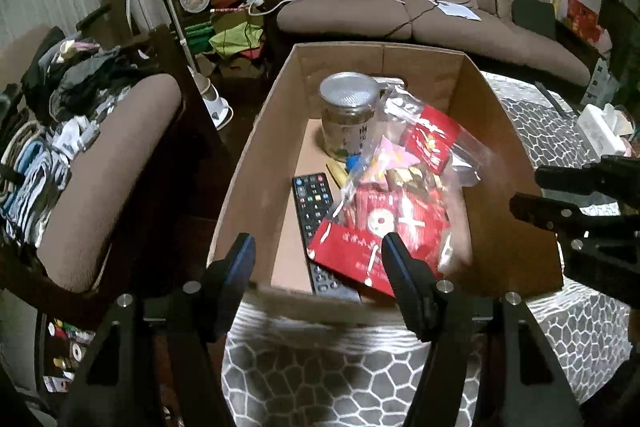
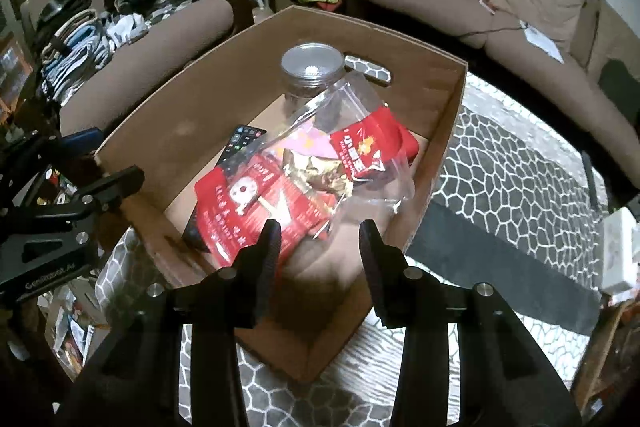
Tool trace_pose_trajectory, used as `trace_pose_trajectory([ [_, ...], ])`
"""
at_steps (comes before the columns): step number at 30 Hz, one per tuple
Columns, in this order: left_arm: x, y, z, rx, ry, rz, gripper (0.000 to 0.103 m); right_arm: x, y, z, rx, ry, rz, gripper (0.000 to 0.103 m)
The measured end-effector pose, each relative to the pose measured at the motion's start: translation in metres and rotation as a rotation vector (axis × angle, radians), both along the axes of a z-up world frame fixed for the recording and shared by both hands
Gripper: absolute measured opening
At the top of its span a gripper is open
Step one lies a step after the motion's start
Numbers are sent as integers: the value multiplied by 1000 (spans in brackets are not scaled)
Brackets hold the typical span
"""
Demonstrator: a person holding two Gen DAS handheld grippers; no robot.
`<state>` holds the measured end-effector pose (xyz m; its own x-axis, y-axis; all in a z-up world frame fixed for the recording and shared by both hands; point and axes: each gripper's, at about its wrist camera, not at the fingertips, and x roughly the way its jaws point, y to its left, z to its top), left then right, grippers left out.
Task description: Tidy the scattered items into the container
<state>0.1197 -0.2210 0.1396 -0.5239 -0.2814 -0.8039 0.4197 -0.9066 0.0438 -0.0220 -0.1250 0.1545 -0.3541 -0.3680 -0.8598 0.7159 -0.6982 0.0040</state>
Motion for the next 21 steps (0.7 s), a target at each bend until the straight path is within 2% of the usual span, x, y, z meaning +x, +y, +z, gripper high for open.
trace_pose_trajectory([
  [13, 22, 25, -2, 25, 8, 0, 66, 36, 20, 9, -76, 9, 0, 39],
  [21, 43, 48, 2, 39, 42, 9, 66, 61, 50, 10, -116, 40, -32, 42],
])
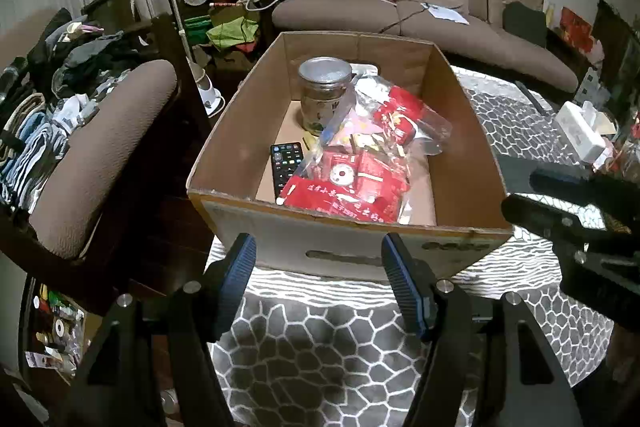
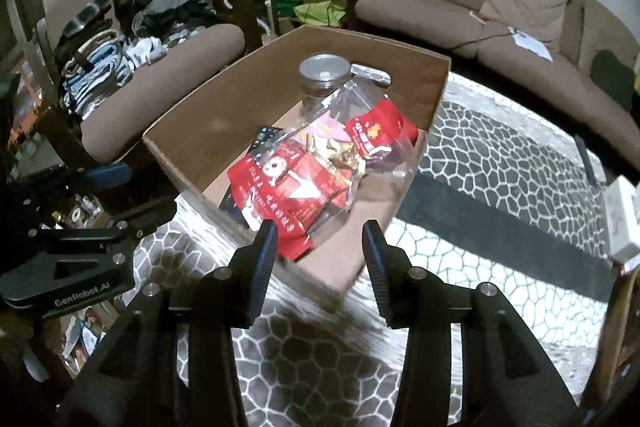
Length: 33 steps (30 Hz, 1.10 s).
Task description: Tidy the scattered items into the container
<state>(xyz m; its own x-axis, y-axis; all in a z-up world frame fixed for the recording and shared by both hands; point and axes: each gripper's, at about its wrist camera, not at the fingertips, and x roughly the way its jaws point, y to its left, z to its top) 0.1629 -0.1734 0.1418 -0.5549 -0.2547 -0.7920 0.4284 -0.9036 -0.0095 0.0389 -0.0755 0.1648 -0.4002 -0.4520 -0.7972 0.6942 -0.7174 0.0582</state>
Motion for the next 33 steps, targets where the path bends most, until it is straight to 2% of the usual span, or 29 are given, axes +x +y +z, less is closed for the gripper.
trace_pose_trajectory([
  [4, 6, 13, 5, 11, 25, 9, 66, 11, 21, -1, -17, 8, -24, 44],
  [6, 7, 21, 8, 10, 38, 6, 75, 13, 33, -2, -28, 1, -39, 50],
  [7, 8, 26, 9, 6, 49, 4, 79, 14, 39, -2, -30, 3, -49, 55],
  [11, 8, 44, 14, -11, 73, -9, 81, 16, 67, 0, -53, 23, -86, 72],
  [24, -20, 108, 11, -11, 93, -94, 82, 2, 157, -2, -61, 39, -221, 77],
  [33, -65, 161, -2, -11, 98, -173, 82, -21, 219, -18, -55, 27, -318, 80],
])
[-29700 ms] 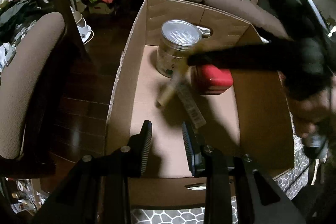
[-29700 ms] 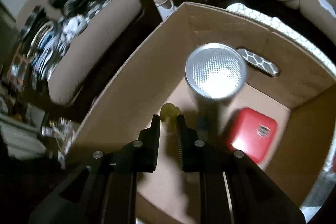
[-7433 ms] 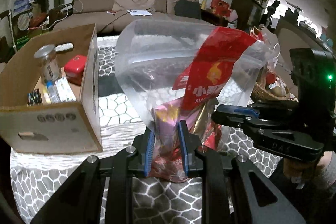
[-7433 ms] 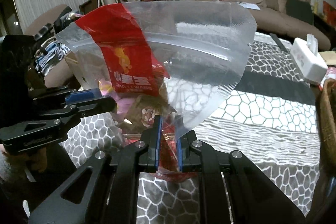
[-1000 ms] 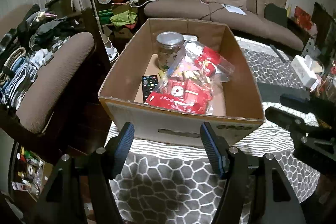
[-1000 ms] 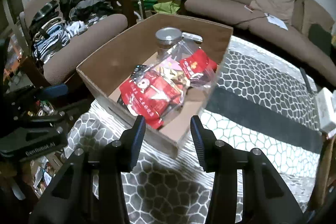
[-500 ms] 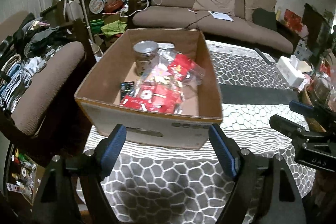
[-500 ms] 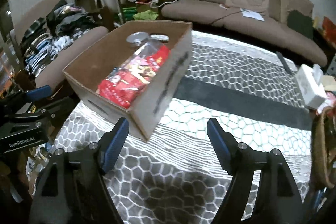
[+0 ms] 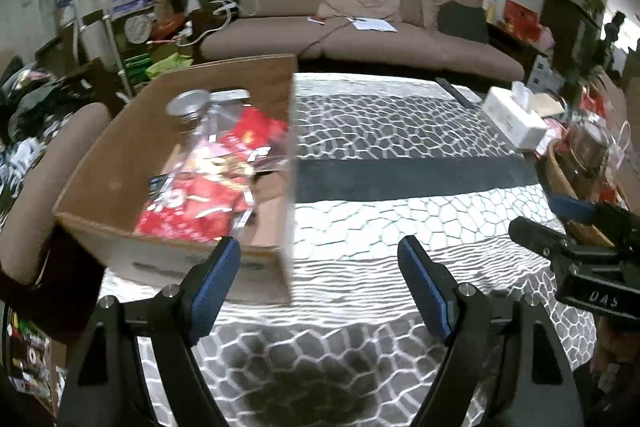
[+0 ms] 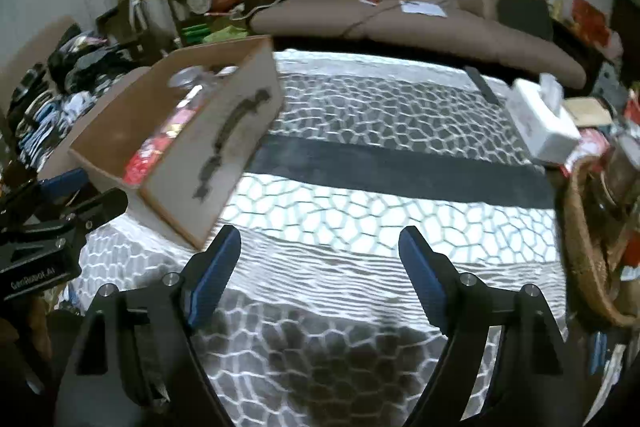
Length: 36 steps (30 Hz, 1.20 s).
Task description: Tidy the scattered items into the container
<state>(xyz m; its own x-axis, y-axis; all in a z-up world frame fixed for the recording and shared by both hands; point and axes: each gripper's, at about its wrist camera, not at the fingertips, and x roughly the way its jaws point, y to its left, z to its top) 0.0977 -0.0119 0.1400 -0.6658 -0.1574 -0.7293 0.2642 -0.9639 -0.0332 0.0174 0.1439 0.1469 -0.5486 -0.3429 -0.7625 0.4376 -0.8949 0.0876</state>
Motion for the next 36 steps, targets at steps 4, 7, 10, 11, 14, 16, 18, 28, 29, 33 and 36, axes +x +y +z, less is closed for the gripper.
trace_pose_trajectory([
  [4, -25, 22, -12, -8, -1, -26, 82, -20, 29, -12, -6, -9, -63, 80],
  [7, -44, 36, -26, 3, -14, -30, 82, -35, 48, -25, -6, -16, -112, 80],
  [10, -64, 47, -41, 6, -23, -26, 82, -49, 64, -42, 1, -26, -153, 80],
  [11, -70, 49, -47, 8, -26, -24, 82, -54, 68, -47, 5, -30, -163, 80],
  [14, -92, 56, -65, -2, -28, -6, 82, -70, 83, -63, 19, -31, -208, 81],
  [16, -105, 59, -77, -17, -35, 5, 82, -83, 93, -75, 18, -33, -241, 81],
  [18, -118, 61, -89, -14, -51, 11, 82, -95, 99, -85, 16, -41, -260, 81],
  [28, -158, 69, -130, -27, -78, 34, 82, -138, 107, -132, 67, -43, -287, 81],
  [29, -162, 68, -133, -30, -80, 37, 82, -141, 106, -136, 73, -43, -285, 81],
  [33, -170, 64, -143, -17, -79, 58, 82, -153, 105, -145, 88, -28, -283, 81],
  [36, -175, 62, -151, -31, -80, 58, 82, -158, 104, -151, 75, -20, -274, 81],
])
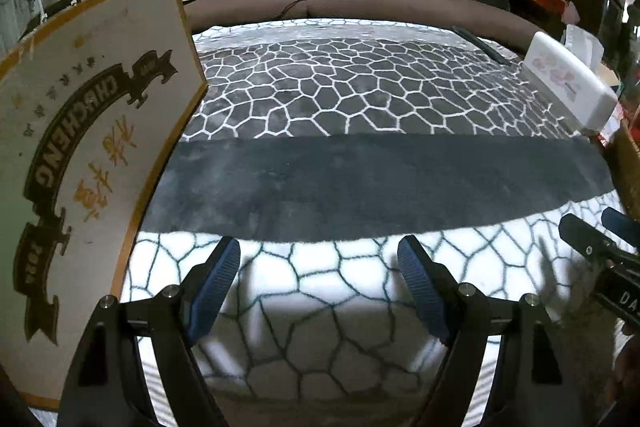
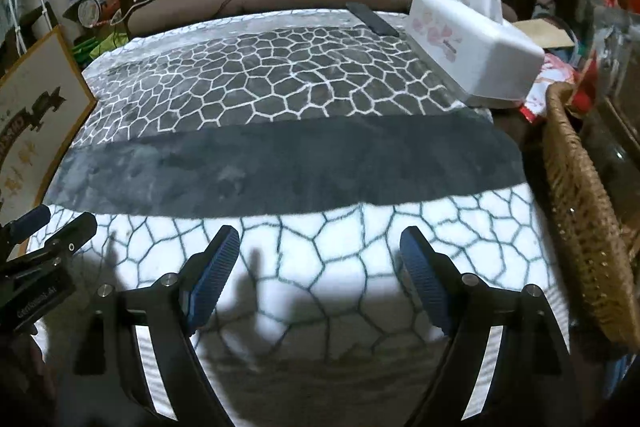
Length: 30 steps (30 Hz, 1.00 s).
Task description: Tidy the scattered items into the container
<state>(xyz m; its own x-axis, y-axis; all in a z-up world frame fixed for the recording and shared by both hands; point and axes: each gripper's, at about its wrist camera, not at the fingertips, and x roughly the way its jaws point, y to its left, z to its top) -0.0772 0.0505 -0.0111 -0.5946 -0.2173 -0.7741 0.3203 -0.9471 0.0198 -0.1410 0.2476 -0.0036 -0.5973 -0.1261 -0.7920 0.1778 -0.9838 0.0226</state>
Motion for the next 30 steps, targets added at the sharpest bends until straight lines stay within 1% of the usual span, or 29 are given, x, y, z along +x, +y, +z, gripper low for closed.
trace_pose_trajectory([
  [4, -4, -3, -9, 16, -16, 8, 82, -6, -5, -5, -20, -16, 10, 81],
  [8, -6, -3, -14, 16, -23, 0, 82, -6, -12, -10, 12, -15, 25, 81],
  [12, -8, -4, -14, 23, -22, -3, 82, -9, -10, -19, 0, -48, 12, 81],
  [13, -8, -4, -15, 24, -23, -2, 84, -9, -11, -22, 5, -54, 17, 81],
  [16, -8, -8, -15, 45, -27, 10, 91, -6, -16, -27, 37, -38, 34, 86],
  [17, -9, -10, -16, 52, -29, 14, 97, -5, -16, -27, 40, -33, 35, 89],
  [19, -10, -11, -18, 50, -42, 26, 103, -5, -17, -29, 39, -35, 35, 93],
  [20, -10, -12, -19, 54, -43, 28, 103, -6, -17, -29, 38, -38, 35, 97],
  [23, -10, -12, -20, 56, -43, 28, 103, -8, -17, -31, 35, -50, 45, 103],
  [30, -11, -13, -20, 57, -43, 29, 103, -9, -18, -31, 39, -52, 48, 103],
])
